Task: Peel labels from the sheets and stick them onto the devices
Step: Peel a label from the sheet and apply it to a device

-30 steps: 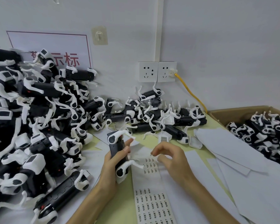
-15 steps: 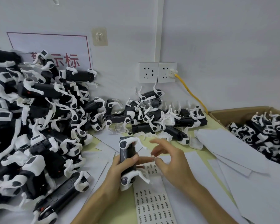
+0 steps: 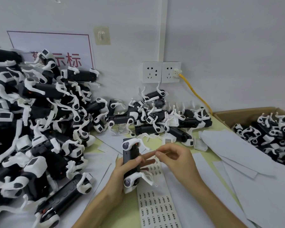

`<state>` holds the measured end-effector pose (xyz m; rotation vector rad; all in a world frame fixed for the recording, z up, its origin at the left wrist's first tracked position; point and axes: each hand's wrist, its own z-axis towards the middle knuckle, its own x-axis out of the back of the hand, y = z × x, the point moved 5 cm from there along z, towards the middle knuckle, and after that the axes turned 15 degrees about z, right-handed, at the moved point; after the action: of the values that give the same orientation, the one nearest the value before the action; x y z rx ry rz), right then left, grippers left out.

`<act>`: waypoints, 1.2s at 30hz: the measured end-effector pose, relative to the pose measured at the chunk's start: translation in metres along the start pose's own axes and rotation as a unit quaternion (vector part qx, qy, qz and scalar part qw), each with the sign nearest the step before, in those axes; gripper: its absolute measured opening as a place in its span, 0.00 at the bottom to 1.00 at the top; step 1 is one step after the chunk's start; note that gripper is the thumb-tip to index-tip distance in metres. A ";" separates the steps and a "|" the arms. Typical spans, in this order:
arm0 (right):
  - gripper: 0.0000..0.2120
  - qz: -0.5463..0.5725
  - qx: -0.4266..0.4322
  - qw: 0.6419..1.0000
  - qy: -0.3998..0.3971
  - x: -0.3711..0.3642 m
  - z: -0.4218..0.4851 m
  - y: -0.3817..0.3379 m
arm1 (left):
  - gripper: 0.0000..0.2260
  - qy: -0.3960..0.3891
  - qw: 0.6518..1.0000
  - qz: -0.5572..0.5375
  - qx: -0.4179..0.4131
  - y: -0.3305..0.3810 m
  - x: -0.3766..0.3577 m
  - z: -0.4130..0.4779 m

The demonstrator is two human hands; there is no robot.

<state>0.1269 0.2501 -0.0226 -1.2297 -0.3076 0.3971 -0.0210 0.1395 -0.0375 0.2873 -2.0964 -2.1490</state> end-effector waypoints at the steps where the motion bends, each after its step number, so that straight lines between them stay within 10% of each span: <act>1: 0.05 -0.001 -0.002 1.000 0.002 0.000 0.000 0.000 | 0.09 0.004 1.000 0.001 0.001 0.000 0.001 0.000; 14: 0.05 0.029 0.033 0.999 0.000 -0.006 -0.007 -0.013 | 0.30 0.053 0.998 -0.013 0.037 -0.015 0.008 0.010; 36: 0.06 0.056 -0.004 0.998 -0.039 -0.033 -0.022 -0.016 | 0.18 0.027 0.982 0.176 -0.068 -0.008 -0.011 0.003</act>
<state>0.1091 0.2123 -0.0141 -1.2445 -0.3073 0.5421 -0.0108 0.1454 -0.0445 -0.0380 -1.7994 -2.0320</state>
